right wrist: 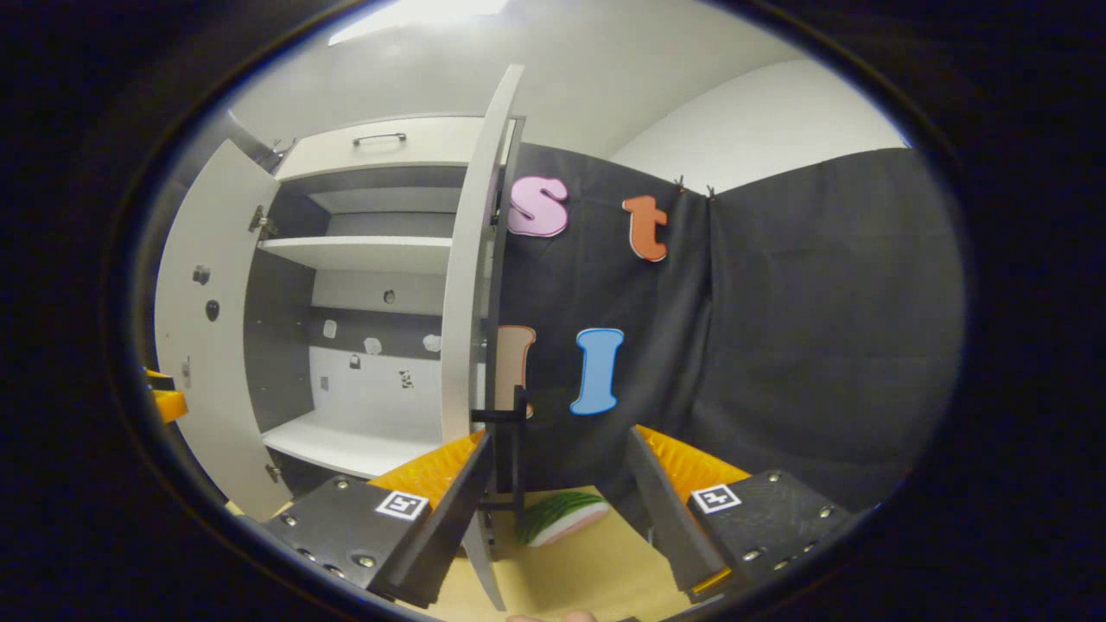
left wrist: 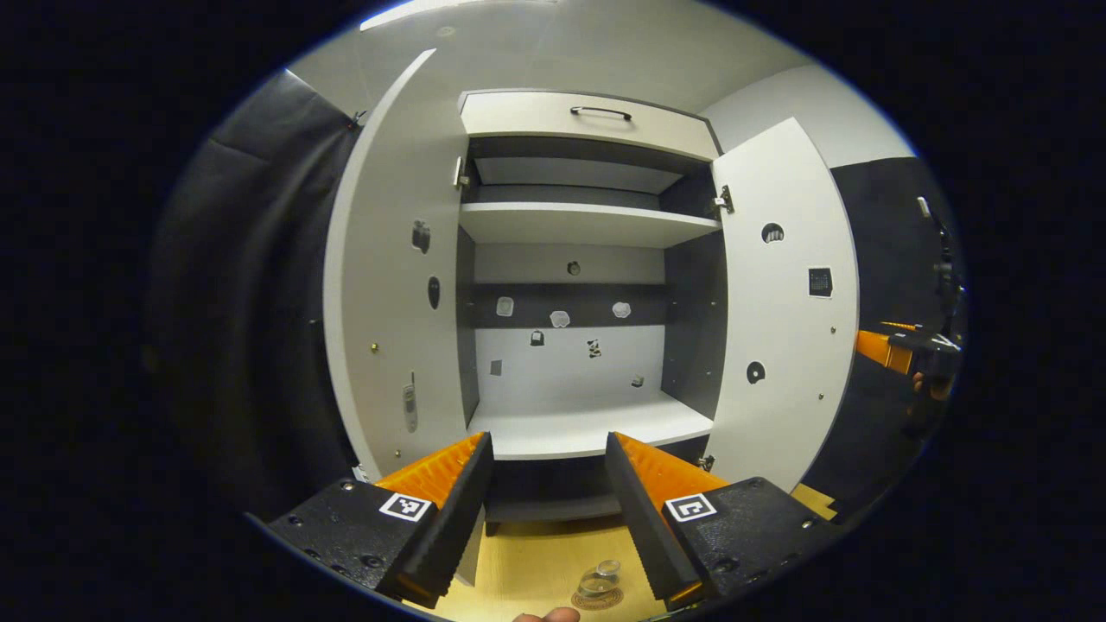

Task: Grasp the bottle in the cabinet with the left hand and place it on the coaster, then close the right door with the right hand and the left door with the left hand.

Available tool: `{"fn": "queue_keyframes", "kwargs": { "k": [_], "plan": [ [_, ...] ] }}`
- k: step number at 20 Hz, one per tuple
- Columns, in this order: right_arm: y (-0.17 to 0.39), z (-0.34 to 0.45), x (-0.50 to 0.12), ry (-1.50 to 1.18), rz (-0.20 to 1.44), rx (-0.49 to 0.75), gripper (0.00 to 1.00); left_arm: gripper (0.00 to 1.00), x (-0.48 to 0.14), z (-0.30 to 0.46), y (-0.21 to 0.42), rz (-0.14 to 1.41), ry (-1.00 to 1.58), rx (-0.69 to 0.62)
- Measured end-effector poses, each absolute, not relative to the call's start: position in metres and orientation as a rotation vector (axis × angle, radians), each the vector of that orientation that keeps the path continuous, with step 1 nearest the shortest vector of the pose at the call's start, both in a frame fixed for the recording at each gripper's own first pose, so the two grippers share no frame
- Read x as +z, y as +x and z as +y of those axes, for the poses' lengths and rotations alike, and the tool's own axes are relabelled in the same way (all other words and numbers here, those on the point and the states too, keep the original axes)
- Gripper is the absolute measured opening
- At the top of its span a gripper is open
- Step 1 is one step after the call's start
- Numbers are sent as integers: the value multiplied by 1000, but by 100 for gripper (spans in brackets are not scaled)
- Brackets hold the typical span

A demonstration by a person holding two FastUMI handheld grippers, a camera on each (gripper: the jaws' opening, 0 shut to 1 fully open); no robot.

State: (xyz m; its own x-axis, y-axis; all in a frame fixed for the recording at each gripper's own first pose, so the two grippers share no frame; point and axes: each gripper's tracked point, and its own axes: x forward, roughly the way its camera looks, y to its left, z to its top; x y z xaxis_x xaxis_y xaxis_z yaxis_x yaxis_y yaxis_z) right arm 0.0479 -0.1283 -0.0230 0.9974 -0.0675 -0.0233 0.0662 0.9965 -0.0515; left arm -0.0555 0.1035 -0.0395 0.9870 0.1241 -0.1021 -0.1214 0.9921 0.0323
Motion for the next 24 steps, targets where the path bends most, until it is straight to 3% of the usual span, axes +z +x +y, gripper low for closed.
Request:
{"fn": "queue_keyframes", "kwargs": {
  "k": [3, 4, 6, 8, 10, 11, 12, 13, 14, 15, 17, 18, 20, 21, 23, 24],
  "plan": [
    [48, -125, -25, -39, 32, -28, 89, 84, -38, 109, -63, 106, 2, 141],
    [48, -122, -25, -40, 31, -16, 95, 83, -38, 110, -64, 103, -4, 141],
    [51, -111, -25, -35, 40, 34, 90, 84, -40, 108, -65, 102, -20, 130],
    [55, -76, -28, -26, 55, 103, 95, 80, -40, 105, -63, 101, -34, 118],
    [59, -48, -30, -12, 65, 168, 90, 84, -41, 107, -67, 96, -37, 121],
    [60, -36, -30, -8, 70, 195, 94, 80, -42, 110, -69, 93, -37, 126],
    [64, -27, -30, -8, 70, 209, 94, 84, -43, 115, -69, 92, -37, 133],
    [67, -20, -30, -11, 66, 212, 94, 80, -45, 120, -72, 96, -36, 137],
    [73, -16, -28, -16, 61, 209, 94, 88, -47, 125, -74, 105, -36, 144],
    [77, -11, -26, -16, 57, 214, 94, 88, -49, 132, -79, 109, -34, 158],
    [87, 2, -24, 9, 60, 244, 94, 79, -50, 146, -85, 109, -36, 187],
    [93, 7, -24, 26, 64, 258, 94, 84, -49, 152, -88, 108, -38, 202],
    [102, 19, -26, 60, 81, 292, 94, 84, -48, 162, -92, 103, -43, 228],
    [105, 28, -28, 75, 89, 306, 94, 79, -46, 168, -92, 100, -43, 241],
    [115, 41, -29, 89, 92, 320, 92, 84, -42, 174, -93, 90, -39, 258],
    [121, 49, -29, 94, 91, 329, 97, 84, -39, 177, -94, 84, -33, 265]
  ]
}}
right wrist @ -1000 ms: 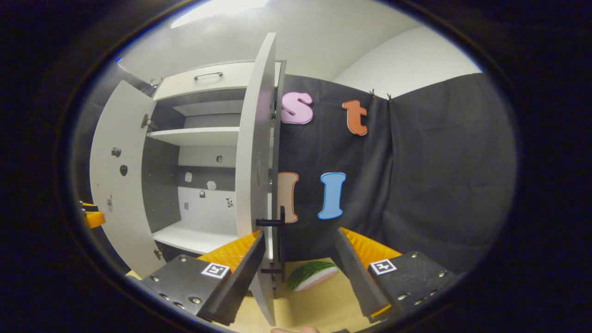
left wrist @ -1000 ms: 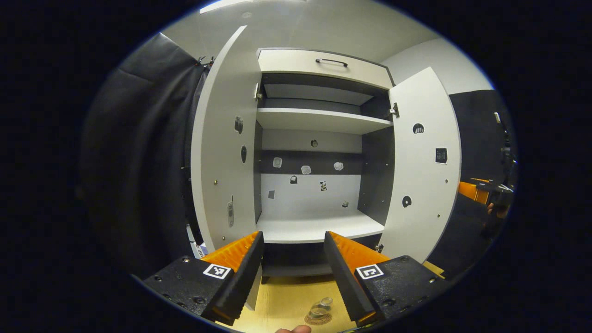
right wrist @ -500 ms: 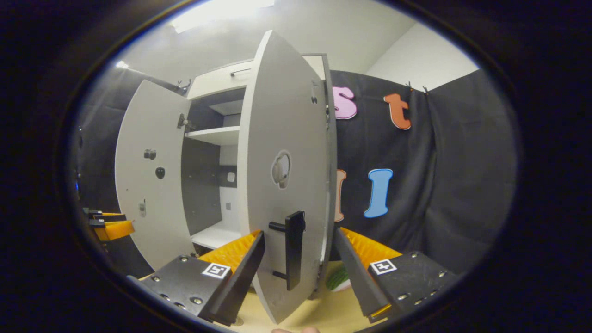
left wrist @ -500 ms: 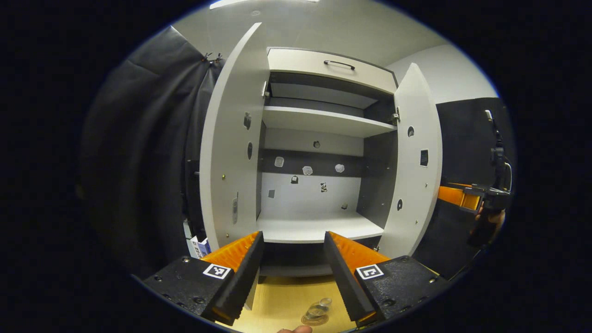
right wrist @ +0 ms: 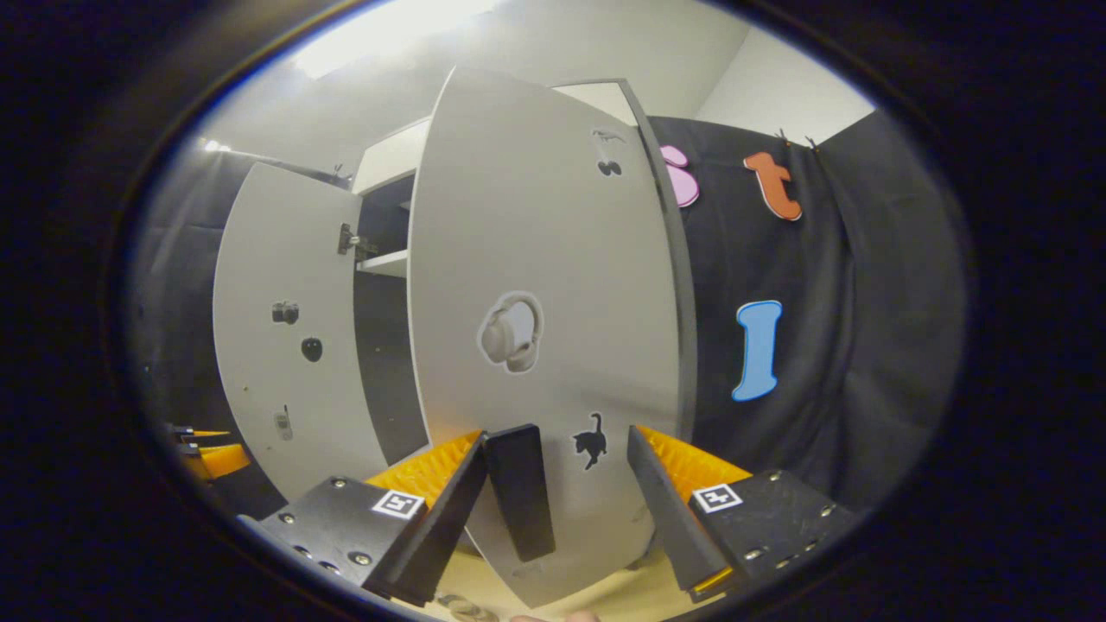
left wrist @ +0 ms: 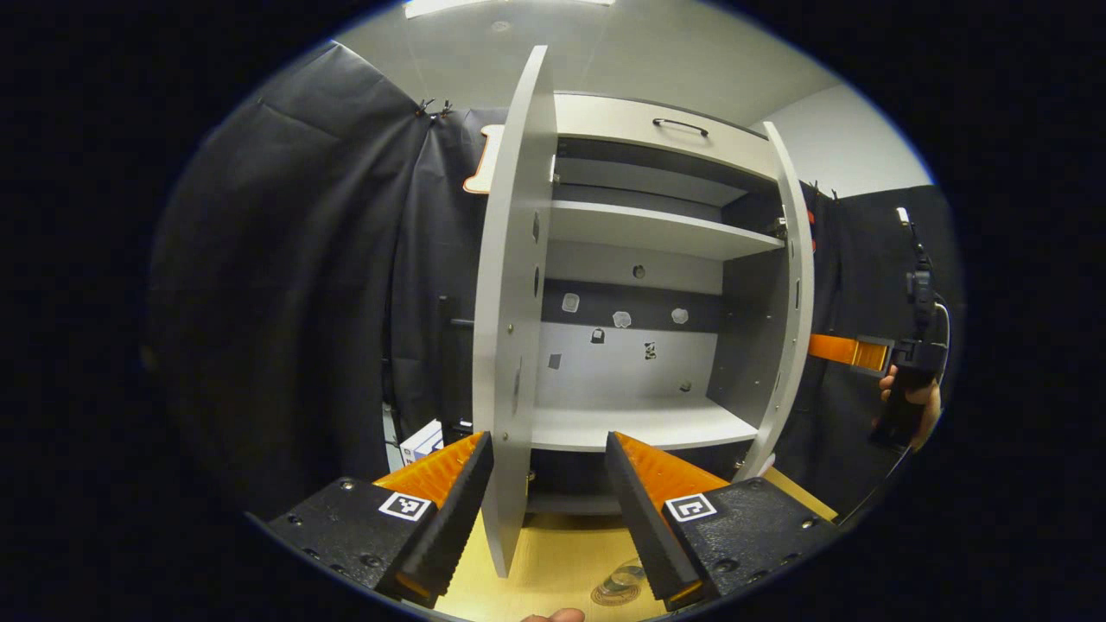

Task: Grasp the bottle in the cabinet with the left hand and place it on the coaster, then close the right door with the right hand and the left door with the left hand.

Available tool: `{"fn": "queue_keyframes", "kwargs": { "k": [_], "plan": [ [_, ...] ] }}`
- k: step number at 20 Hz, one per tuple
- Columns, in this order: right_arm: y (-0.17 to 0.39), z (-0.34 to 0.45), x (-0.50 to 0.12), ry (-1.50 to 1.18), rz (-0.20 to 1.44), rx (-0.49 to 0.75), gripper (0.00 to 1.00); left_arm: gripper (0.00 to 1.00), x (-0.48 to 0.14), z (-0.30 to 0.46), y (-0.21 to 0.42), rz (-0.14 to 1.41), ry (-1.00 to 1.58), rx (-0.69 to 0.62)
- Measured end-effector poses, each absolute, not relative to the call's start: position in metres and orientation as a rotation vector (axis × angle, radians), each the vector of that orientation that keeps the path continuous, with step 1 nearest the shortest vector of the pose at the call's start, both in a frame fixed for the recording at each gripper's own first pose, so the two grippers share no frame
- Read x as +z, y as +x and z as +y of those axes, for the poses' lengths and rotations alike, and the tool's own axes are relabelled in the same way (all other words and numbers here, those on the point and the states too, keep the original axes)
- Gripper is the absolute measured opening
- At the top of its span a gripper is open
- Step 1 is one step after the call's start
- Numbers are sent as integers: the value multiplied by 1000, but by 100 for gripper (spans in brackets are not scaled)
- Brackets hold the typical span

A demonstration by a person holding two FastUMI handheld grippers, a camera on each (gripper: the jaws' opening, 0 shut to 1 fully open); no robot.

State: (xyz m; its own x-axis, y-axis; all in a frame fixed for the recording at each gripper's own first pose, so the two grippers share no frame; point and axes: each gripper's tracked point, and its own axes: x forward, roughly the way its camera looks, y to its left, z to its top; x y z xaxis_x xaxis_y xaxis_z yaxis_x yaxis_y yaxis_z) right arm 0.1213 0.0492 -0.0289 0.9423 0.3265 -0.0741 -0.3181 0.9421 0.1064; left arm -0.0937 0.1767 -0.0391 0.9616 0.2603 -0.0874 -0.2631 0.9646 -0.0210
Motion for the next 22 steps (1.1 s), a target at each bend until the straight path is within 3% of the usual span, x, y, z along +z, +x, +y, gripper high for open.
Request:
{"fn": "queue_keyframes", "kwargs": {
  "k": [3, 6, 22],
  "plan": [
    [135, 68, -33, 76, 78, 337, 98, 79, -35, 186, -98, 76, -7, 288],
    [148, 82, -30, 26, 49, 320, 100, 84, -34, 185, -99, 74, 7, 288],
    [201, 127, -41, 59, 68, 238, 100, 83, -43, 232, -145, 90, -9, 400]
  ]
}}
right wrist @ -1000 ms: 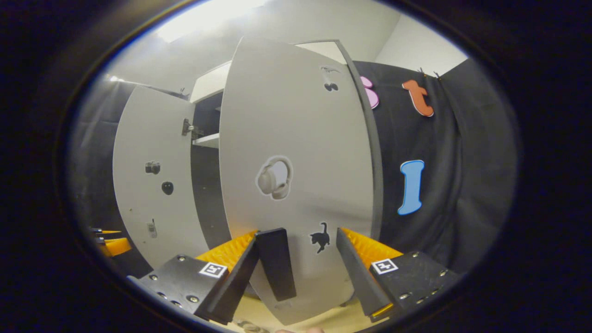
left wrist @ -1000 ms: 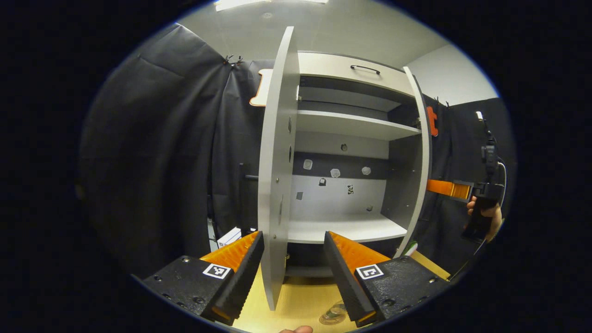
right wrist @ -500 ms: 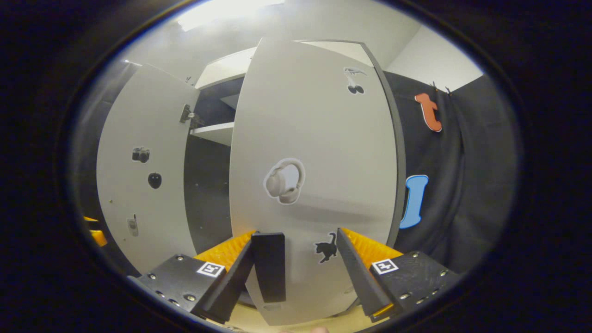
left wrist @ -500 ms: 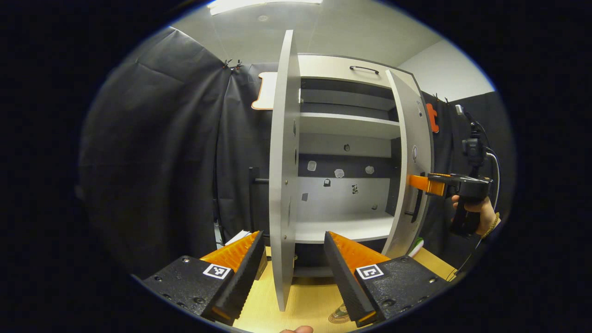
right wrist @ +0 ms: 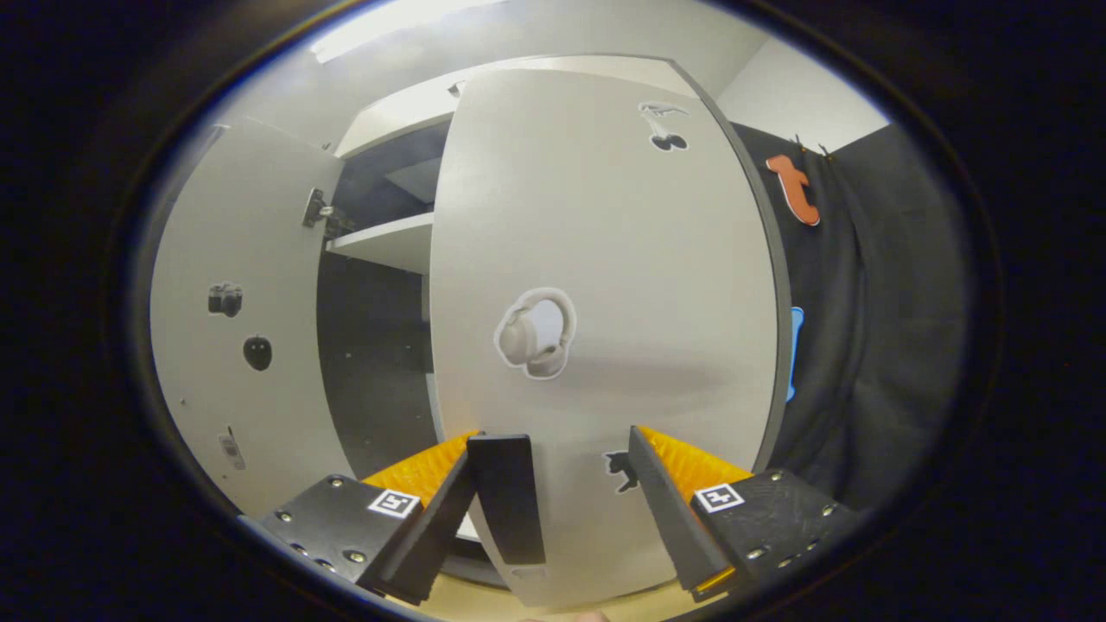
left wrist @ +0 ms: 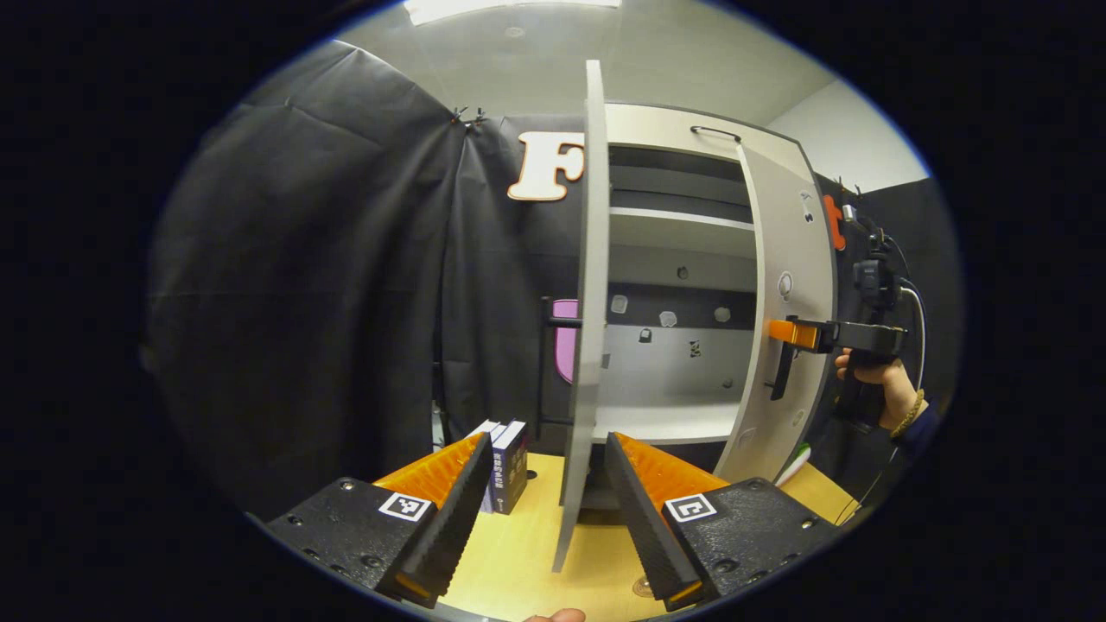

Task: Grasp the bottle in the cabinet with the left hand and place it on the coaster, then close the right door with the right hand and the left door with the left hand.

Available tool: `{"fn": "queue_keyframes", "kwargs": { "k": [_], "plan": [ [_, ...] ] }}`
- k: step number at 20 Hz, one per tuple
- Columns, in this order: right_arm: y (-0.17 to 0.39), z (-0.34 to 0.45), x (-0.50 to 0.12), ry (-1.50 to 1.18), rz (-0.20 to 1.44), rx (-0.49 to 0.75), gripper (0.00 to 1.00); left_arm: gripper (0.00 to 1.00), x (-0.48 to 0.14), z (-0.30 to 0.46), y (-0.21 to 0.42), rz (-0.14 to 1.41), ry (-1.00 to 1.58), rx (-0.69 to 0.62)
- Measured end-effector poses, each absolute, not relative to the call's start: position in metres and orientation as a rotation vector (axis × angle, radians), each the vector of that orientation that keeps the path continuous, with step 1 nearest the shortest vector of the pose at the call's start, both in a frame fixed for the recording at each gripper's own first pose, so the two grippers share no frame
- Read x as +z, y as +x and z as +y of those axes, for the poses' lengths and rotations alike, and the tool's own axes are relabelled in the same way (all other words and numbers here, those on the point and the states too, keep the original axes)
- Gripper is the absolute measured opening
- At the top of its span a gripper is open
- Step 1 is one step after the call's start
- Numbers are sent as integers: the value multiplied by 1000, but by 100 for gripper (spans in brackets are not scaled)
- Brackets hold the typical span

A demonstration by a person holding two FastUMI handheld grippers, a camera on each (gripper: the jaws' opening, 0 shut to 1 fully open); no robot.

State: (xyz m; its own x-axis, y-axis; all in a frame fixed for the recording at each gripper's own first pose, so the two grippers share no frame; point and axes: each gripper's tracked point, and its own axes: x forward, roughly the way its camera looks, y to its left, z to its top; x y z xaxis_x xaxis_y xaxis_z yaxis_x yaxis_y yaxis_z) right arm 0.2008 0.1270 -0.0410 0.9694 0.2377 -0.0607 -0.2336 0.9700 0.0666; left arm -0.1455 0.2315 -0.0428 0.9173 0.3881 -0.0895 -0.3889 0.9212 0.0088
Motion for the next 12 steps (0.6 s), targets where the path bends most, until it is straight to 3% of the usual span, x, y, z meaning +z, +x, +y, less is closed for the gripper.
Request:
{"fn": "queue_keyframes", "kwargs": {
  "k": [10, 12],
  "plan": [
    [229, 142, -45, 71, 54, 170, 100, 80, -53, 279, -162, 120, -17, 463],
    [231, 142, -46, 77, 55, 156, 99, 84, -53, 287, -162, 122, -19, 471]
  ]
}}
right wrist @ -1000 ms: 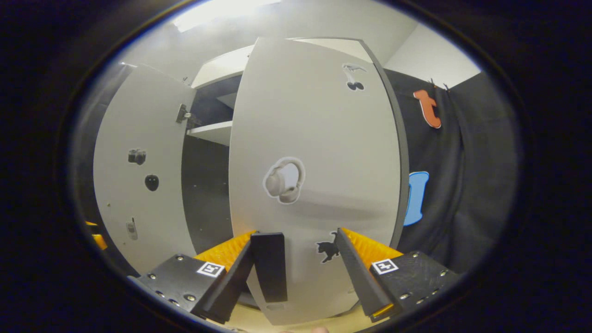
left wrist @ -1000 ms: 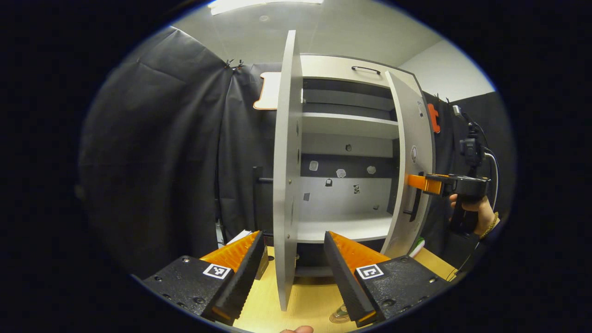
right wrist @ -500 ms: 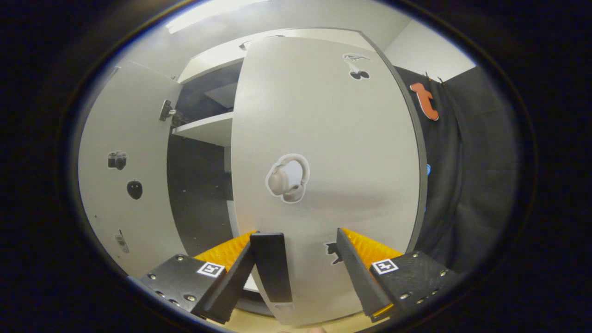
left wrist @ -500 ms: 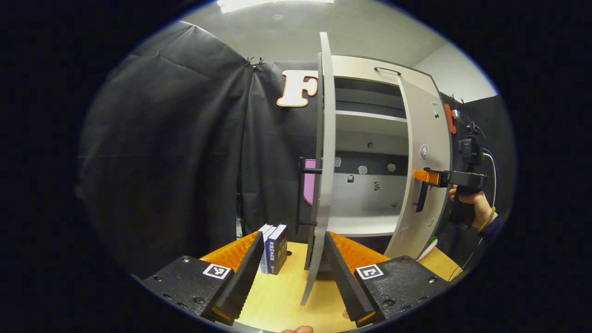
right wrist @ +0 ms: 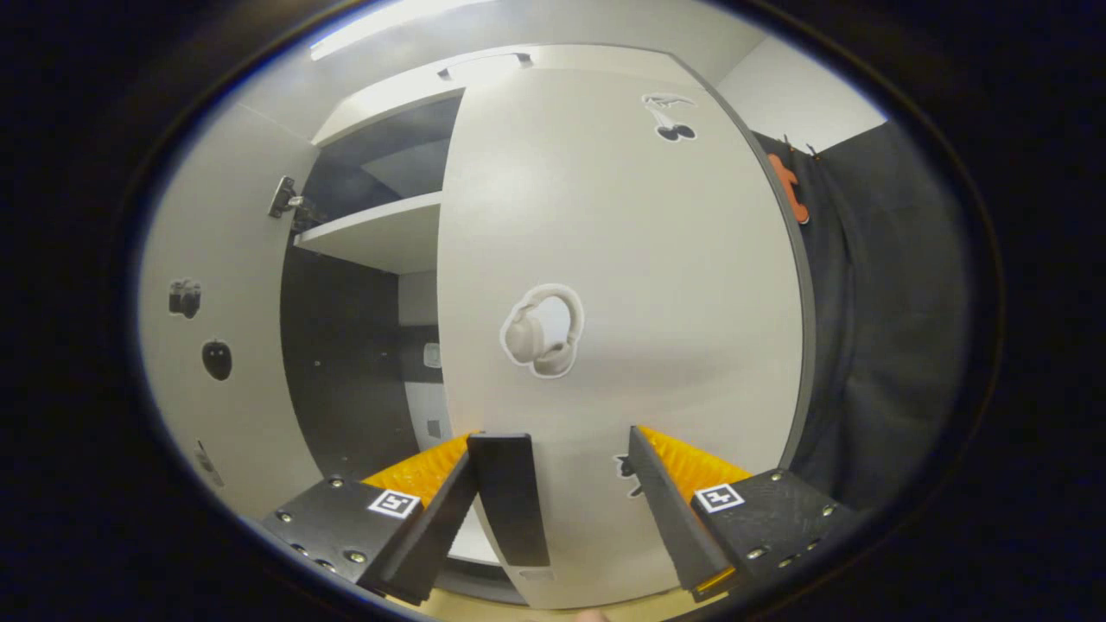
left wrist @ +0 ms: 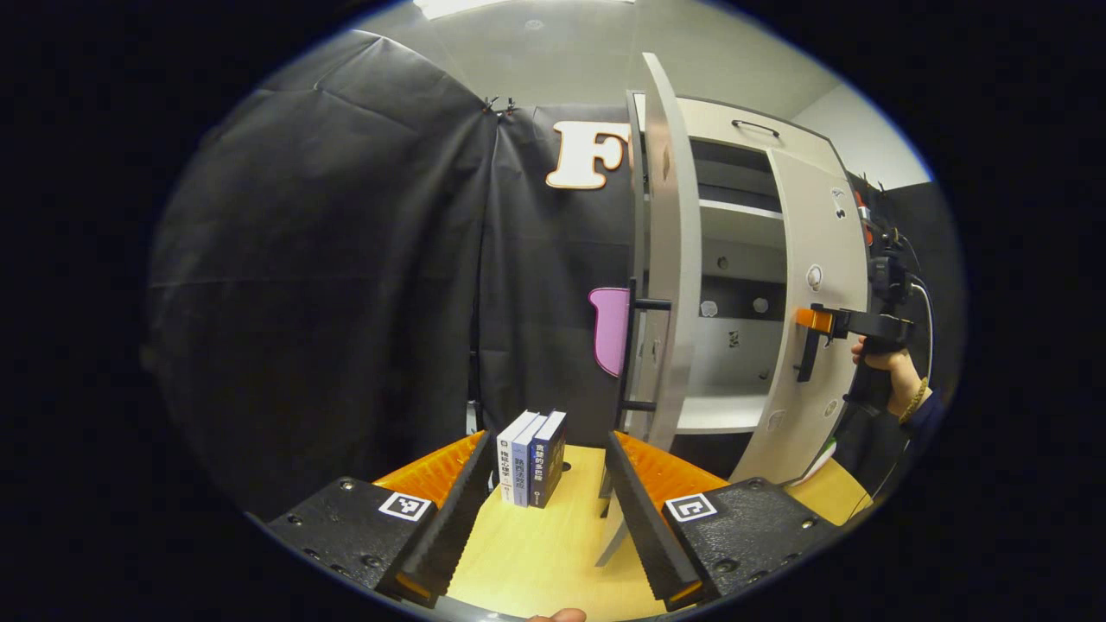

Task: Grasp the bottle in the cabinet with the left hand and place it on the coaster, then close the right door with the right hand and the left door with the left hand.

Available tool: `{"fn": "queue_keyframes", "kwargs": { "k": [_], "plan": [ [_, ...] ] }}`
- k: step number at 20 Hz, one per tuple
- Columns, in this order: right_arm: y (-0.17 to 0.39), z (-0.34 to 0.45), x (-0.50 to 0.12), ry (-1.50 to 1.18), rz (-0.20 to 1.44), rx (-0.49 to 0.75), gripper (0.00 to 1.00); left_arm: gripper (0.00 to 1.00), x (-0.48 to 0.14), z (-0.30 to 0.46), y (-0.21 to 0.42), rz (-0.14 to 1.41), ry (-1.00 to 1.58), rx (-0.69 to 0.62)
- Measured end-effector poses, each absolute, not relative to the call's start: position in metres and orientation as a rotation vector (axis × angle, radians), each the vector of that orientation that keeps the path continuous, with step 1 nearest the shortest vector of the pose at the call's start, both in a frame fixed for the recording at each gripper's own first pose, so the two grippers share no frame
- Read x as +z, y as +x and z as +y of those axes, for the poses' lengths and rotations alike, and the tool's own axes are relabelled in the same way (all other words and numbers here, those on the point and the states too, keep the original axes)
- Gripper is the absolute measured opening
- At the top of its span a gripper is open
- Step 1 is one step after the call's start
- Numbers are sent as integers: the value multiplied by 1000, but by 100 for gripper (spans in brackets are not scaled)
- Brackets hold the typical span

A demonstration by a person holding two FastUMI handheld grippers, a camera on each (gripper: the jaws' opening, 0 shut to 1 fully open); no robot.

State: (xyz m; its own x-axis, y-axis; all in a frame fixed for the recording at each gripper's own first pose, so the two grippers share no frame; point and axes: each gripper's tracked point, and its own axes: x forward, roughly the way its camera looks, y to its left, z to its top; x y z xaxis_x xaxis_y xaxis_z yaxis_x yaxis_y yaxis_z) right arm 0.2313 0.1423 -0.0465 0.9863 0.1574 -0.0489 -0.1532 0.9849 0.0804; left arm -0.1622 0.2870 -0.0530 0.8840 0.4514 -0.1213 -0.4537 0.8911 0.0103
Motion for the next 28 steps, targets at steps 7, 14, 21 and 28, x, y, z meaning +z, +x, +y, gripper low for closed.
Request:
{"fn": "queue_keyframes", "kwargs": {
  "k": [7, 14, 21, 28],
  "plan": [
    [238, 145, -49, 59, 54, 118, 99, 80, -54, 306, -156, 121, -27, 476],
    [241, 144, -53, 34, 68, 97, 100, 84, -48, 304, -133, 89, -30, 418],
    [211, 139, -57, 31, 104, 114, 100, 84, -40, 293, -99, 66, -50, 302],
    [183, 114, -51, 15, 82, 72, 100, 79, -47, 270, -77, 97, -30, 185]
  ]
}}
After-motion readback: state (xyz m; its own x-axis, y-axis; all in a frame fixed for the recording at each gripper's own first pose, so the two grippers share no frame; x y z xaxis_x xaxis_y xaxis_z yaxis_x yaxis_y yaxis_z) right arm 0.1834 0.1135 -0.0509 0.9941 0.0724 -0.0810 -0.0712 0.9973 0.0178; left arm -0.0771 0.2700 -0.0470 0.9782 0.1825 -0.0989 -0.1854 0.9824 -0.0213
